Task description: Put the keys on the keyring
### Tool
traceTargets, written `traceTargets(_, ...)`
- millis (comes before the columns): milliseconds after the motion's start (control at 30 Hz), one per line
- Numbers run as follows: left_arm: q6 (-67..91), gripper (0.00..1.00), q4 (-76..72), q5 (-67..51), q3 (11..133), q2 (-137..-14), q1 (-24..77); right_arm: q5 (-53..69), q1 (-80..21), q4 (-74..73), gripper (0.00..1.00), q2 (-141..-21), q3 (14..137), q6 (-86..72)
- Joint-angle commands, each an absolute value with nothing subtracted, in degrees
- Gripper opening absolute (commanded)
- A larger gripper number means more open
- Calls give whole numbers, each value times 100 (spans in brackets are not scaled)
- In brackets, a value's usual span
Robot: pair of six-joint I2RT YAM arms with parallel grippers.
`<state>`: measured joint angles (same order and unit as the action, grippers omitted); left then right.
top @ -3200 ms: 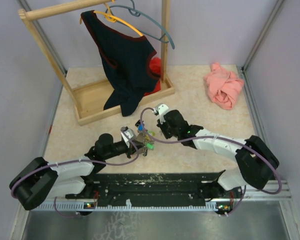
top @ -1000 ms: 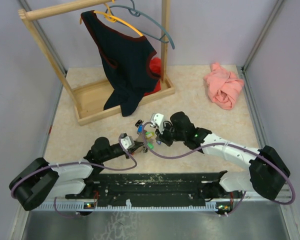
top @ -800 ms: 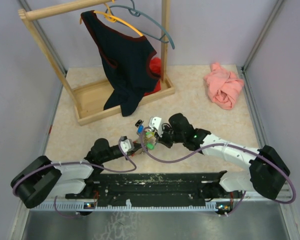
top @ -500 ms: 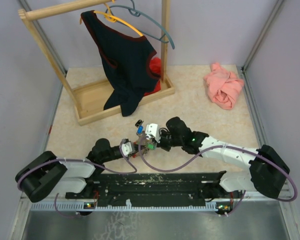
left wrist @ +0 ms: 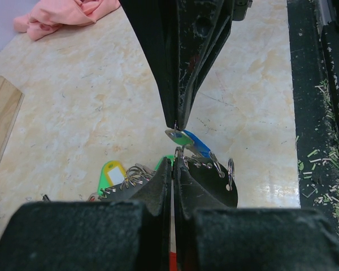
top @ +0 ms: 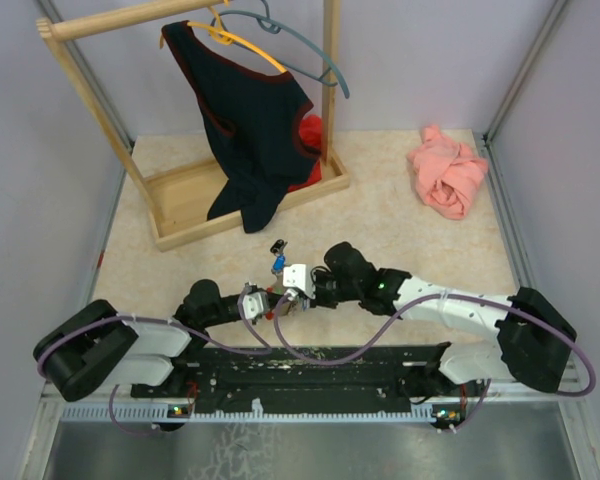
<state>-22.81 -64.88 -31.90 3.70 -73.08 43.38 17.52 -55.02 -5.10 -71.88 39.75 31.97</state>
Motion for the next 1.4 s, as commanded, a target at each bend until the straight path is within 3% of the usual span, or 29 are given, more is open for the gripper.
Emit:
traceTargets(0, -2327, 1, -6807, -3384, 360, -7346, 4359, 1612, -5695, -172, 0, -7311, 4012, 3429)
traceTargets(1367, -2285, 1, -6618, -3336, 410, -7279, 4357, 1530, -5871, 94, 0, -7092, 3876, 3413)
